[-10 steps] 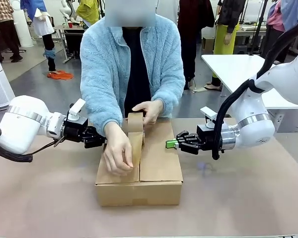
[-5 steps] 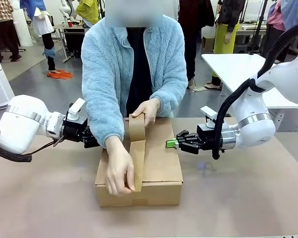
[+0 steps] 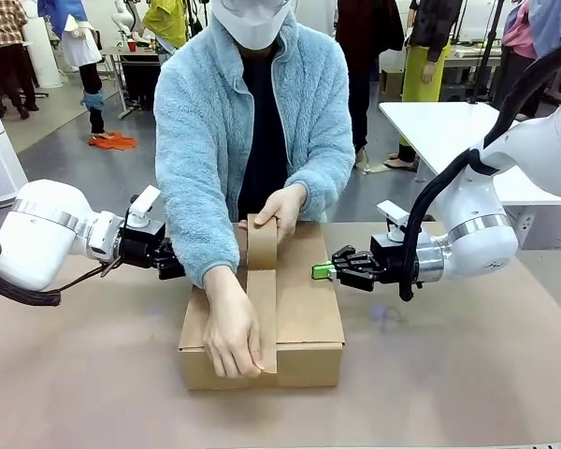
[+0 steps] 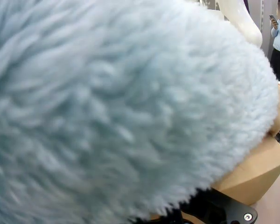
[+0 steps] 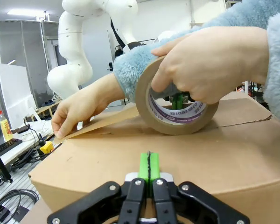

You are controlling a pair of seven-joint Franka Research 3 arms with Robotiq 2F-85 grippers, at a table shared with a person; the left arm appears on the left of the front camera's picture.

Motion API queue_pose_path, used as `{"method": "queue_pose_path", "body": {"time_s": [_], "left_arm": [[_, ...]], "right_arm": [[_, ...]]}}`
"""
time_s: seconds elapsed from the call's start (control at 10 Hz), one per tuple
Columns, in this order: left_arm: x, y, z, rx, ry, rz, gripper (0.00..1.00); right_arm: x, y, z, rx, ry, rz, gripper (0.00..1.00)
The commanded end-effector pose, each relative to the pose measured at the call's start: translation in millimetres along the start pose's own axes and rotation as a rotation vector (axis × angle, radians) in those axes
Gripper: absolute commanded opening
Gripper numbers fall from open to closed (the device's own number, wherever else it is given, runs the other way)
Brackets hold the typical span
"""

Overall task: Wrap the clocks to prevent damage.
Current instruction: After the human seals the box with tape, release both hands from the side flaps of the Package Box.

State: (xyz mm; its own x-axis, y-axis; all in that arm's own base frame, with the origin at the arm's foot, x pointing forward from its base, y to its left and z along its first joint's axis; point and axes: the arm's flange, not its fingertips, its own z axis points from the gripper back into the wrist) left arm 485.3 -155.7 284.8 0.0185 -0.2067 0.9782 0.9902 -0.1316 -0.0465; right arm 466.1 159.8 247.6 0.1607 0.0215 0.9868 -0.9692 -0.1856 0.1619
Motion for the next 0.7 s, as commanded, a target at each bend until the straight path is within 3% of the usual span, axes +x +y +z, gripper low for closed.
{"method": "queue_pose_path", "body": {"time_s": [0.0, 0.6], "left_arm": [[-1.5, 1.2, -3.4, 0.014, 0.002, 0.006, 0.00], [-1.5, 1.2, -3.4, 0.014, 0.002, 0.006, 0.00]], "right_arm": [[-0.2, -0.2, -1.3, -0.016, 0.005, 0.000, 0.01], [-0.2, -0.2, -1.3, -0.016, 0.005, 0.000, 0.01]]}}
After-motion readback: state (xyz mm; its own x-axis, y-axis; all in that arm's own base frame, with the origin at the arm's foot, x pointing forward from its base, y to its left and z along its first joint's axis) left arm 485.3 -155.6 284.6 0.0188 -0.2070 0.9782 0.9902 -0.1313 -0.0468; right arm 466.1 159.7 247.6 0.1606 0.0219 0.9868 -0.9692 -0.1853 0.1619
